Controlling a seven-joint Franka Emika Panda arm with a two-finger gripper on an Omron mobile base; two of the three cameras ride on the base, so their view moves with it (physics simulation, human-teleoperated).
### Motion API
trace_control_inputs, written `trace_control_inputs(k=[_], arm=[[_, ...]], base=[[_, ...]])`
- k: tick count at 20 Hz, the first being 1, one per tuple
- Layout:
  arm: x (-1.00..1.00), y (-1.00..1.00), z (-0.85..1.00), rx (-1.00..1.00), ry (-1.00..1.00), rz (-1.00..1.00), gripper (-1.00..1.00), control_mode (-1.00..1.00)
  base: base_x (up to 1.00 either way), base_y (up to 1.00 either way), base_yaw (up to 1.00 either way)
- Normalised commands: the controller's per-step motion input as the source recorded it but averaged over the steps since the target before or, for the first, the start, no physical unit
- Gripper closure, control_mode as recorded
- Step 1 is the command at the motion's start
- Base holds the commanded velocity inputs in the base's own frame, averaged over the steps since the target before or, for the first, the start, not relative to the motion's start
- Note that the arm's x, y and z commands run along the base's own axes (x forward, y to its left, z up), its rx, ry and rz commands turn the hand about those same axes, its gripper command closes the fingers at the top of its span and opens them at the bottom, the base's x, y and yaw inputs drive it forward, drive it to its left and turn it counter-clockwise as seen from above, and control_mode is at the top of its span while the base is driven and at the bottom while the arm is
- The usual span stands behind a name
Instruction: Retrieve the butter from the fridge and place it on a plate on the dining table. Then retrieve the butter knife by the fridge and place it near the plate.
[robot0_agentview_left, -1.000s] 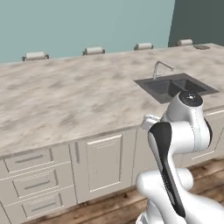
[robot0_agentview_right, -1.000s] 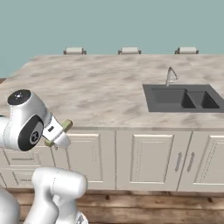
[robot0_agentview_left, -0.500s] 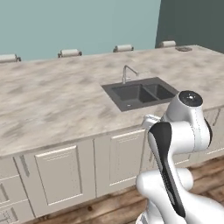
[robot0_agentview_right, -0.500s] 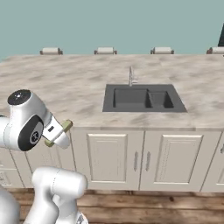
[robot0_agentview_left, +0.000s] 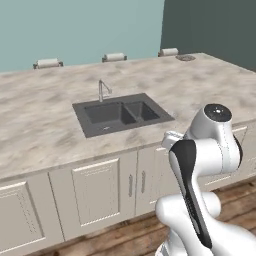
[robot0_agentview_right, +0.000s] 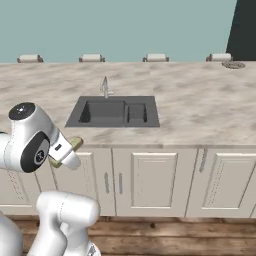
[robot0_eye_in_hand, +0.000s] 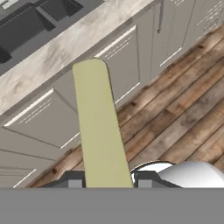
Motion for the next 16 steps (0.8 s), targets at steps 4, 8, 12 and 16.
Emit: trace_control_inputs(k=[4, 8, 12, 16], arm=[[0.00, 0.00, 0.00, 0.00, 0.00, 0.00, 1.00, 1.00], [0.00, 0.00, 0.00, 0.00, 0.00, 0.00, 1.00, 1.00], [0.00, 0.00, 0.00, 0.00, 0.00, 0.00, 1.00, 1.00], [0.00, 0.00, 0.00, 0.00, 0.00, 0.00, 1.00, 1.00]], base=[[0.19, -1.00, 0.00], [0.34, -1.00, 0.00], [-0.04, 0.09, 0.01], [-0.12, 0.92, 0.24]])
